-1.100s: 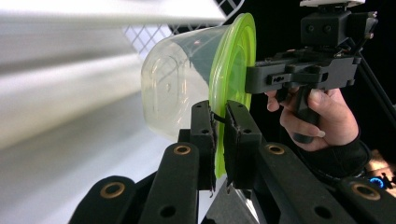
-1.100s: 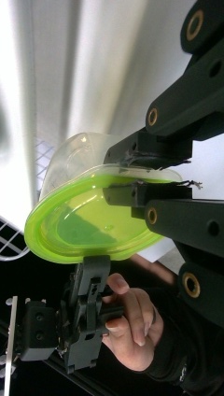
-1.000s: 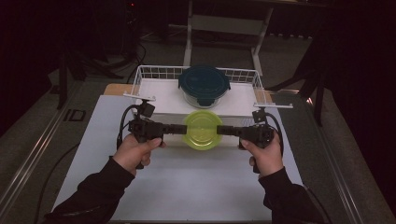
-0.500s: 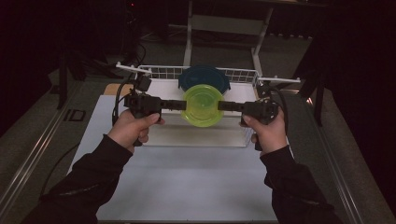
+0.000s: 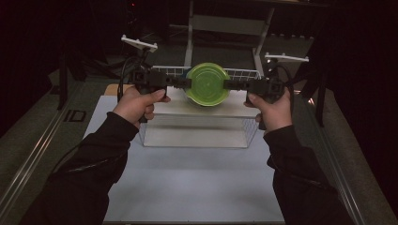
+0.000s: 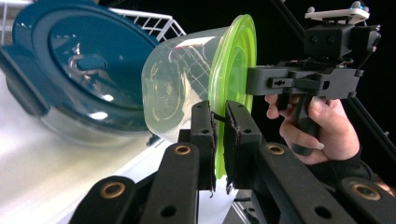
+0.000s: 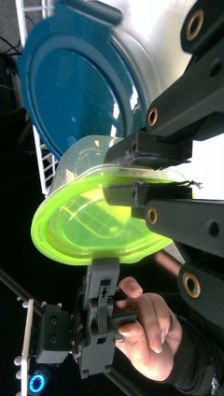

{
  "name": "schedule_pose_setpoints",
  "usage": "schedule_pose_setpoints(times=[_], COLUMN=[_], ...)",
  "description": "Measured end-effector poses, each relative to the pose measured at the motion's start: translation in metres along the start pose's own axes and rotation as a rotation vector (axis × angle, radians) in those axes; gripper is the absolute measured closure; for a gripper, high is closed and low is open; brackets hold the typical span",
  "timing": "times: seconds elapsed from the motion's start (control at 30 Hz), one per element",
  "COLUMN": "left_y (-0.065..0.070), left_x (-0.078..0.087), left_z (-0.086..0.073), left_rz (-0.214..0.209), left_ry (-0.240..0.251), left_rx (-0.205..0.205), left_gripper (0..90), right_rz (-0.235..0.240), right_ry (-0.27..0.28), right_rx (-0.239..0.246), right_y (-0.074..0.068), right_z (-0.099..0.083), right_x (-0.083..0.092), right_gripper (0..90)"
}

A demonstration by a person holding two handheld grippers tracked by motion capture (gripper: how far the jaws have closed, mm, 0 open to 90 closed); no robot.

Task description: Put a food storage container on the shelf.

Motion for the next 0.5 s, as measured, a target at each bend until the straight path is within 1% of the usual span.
schedule_pose_setpoints(times=[0.07,0.1,0.13,0.17,0.27,0.4,0.5], left_y=[-0.002,-0.002,-0.005,-0.006,-0.009,-0.016,-0.020], left_x=[-0.003,-0.003,-0.006,-0.008,-0.011,-0.015,-0.016], left_z=[0.005,0.005,0.008,0.009,0.010,0.013,0.014], left_rz=[0.008,0.008,0.018,0.020,0.026,0.030,0.026], left_ry=[0.001,0.001,-0.001,-0.002,-0.007,0.003,0.010], left_rx=[-0.002,-0.002,0.001,0.009,0.017,0.039,0.064], left_gripper=[82.3,82.3,82.3,82.3,82.3,82.2,82.0], right_rz=[-0.004,-0.004,-0.010,-0.020,-0.033,-0.049,-0.054], right_ry=[0.005,0.005,0.010,0.008,0.002,0.000,-0.004], right_rx=[0.001,0.001,-0.003,-0.007,-0.017,-0.011,-0.023], right_y=[0.003,0.003,0.004,0.008,0.013,0.017,0.019], right_z=[0.005,0.005,0.007,0.010,0.012,0.015,0.018], right_x=[-0.002,-0.002,-0.003,-0.005,-0.009,-0.013,-0.016], right_gripper=[81.1,81.1,81.0,81.0,80.9,80.9,80.9])
Point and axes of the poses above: each handheld gripper's, and its own axes: x roughly backward along the jaws, z roughly out of its top, y roughly to its right, the point moved 9 cm from there along -x, roughly forward along the jaws, and after that the axes turned 12 degrees about y, right-handed, at the moved point
